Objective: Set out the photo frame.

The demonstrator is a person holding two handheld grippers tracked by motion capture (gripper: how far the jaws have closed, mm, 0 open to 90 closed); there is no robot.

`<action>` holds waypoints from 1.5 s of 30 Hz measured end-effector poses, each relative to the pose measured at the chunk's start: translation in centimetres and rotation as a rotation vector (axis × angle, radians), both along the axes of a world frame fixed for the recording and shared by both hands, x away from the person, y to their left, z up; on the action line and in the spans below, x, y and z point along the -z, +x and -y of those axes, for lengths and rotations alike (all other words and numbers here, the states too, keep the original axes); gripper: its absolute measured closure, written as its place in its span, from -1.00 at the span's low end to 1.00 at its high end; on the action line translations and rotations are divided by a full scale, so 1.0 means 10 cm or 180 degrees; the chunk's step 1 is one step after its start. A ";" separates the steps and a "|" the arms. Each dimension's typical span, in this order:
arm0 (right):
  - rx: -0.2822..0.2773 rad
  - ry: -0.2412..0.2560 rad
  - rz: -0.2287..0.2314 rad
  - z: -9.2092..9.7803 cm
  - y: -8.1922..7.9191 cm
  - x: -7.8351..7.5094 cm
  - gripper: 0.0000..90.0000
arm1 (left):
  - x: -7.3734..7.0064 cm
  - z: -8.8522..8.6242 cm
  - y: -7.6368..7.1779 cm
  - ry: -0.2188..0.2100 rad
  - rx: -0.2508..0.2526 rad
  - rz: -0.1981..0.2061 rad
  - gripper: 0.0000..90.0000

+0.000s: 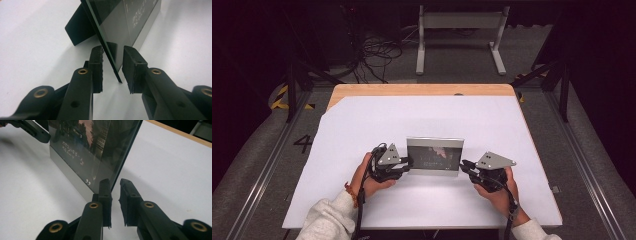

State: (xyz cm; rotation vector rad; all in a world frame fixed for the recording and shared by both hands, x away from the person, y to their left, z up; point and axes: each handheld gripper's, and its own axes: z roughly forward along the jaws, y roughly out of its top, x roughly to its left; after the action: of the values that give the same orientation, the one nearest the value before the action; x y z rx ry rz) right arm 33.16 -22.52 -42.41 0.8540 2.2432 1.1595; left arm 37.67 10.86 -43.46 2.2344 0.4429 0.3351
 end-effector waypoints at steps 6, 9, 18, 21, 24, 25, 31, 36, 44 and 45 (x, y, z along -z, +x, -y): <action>-0.0034 -0.0117 0.0065 -0.01 -0.02 0.00 0.68 | -0.01 -0.02 -0.02 -0.0031 0.0017 0.0041 0.52; -0.0046 -0.0124 0.0054 -0.02 -0.02 0.00 0.64 | -0.01 -0.03 -0.04 -0.0028 0.0003 0.0046 0.50; -0.0079 -0.0202 0.0051 0.02 -0.02 0.00 0.51 | -0.04 -0.14 -0.08 -0.0125 -0.0005 0.0080 0.35; -0.0066 -0.0247 0.0066 0.03 -0.02 0.01 0.47 | -0.05 -0.19 -0.10 -0.0141 -0.0017 0.0104 0.29; -0.0060 -0.0245 0.0068 0.06 -0.03 0.00 0.41 | -0.05 -0.23 -0.13 -0.0114 -0.0030 0.0130 0.20; -0.0059 -0.0248 0.0073 0.06 -0.04 0.00 0.39 | -0.05 -0.25 -0.14 -0.0105 -0.0034 0.0135 0.17; -0.0064 -0.0264 0.0107 0.10 -0.07 -0.01 0.30 | -0.02 -0.33 -0.20 -0.0032 -0.0103 0.0173 -0.01; -0.0068 -0.0308 0.0126 0.11 -0.10 -0.01 0.23 | -0.01 -0.40 -0.23 0.0020 -0.0154 0.0199 -0.13; -0.0051 -0.0334 0.0132 0.18 -0.14 0.01 0.17 | 0.03 -0.52 -0.32 0.0051 -0.0244 0.0198 -0.36; -0.0044 -0.0331 0.0128 0.20 -0.15 0.01 0.15 | 0.03 -0.54 -0.33 0.0050 -0.0265 0.0190 -0.38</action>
State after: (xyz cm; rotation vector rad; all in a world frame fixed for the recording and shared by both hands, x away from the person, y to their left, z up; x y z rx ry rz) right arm 31.71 -24.48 -42.52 0.7684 2.2585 1.0468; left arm 34.34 16.24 -43.80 2.2191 0.5038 0.4491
